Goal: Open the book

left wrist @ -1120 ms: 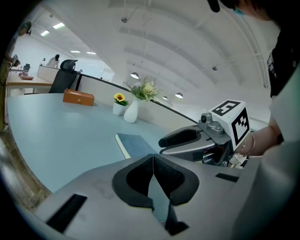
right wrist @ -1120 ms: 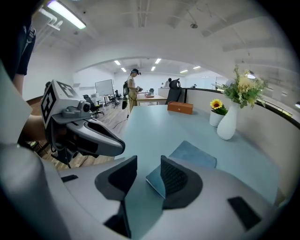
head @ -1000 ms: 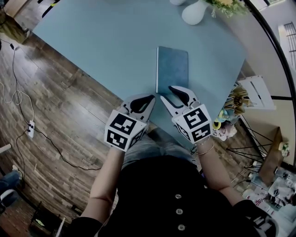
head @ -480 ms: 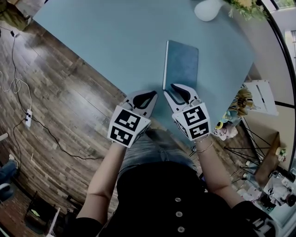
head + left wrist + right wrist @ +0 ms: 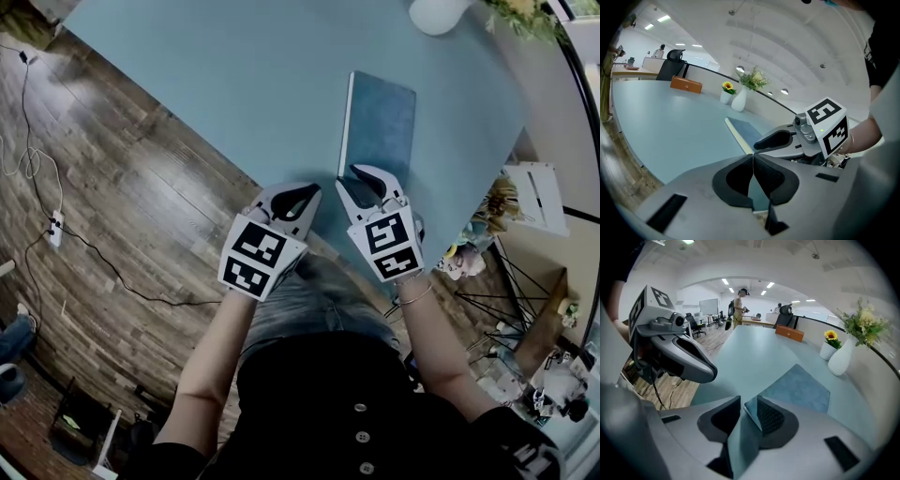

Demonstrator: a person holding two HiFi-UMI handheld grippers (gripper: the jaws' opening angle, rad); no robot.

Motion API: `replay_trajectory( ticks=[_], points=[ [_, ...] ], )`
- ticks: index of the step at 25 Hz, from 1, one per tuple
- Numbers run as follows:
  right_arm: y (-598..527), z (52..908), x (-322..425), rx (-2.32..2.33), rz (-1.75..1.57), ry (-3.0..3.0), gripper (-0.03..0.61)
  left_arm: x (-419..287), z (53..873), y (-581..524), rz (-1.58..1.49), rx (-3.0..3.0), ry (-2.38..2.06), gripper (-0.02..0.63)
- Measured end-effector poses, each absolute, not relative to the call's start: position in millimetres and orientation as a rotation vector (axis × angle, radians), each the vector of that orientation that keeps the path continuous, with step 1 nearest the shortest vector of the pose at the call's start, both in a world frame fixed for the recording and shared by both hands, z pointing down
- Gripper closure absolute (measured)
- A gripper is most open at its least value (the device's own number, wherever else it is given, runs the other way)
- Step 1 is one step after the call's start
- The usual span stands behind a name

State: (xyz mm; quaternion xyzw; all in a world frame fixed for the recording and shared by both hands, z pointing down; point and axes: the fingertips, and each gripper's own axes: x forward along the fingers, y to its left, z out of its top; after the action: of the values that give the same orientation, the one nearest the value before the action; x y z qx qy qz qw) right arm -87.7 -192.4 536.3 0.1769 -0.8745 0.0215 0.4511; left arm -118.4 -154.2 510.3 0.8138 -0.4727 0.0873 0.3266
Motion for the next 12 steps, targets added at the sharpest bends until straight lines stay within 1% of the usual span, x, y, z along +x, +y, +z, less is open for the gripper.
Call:
replay_trajectory(
  ticks=[12],
  points=[
    [-195, 555, -88, 0.444, -0.037, -2.084, 0.485, -122, 513, -155, 0.222, 2.137, -1.218, 0.600]
  ],
)
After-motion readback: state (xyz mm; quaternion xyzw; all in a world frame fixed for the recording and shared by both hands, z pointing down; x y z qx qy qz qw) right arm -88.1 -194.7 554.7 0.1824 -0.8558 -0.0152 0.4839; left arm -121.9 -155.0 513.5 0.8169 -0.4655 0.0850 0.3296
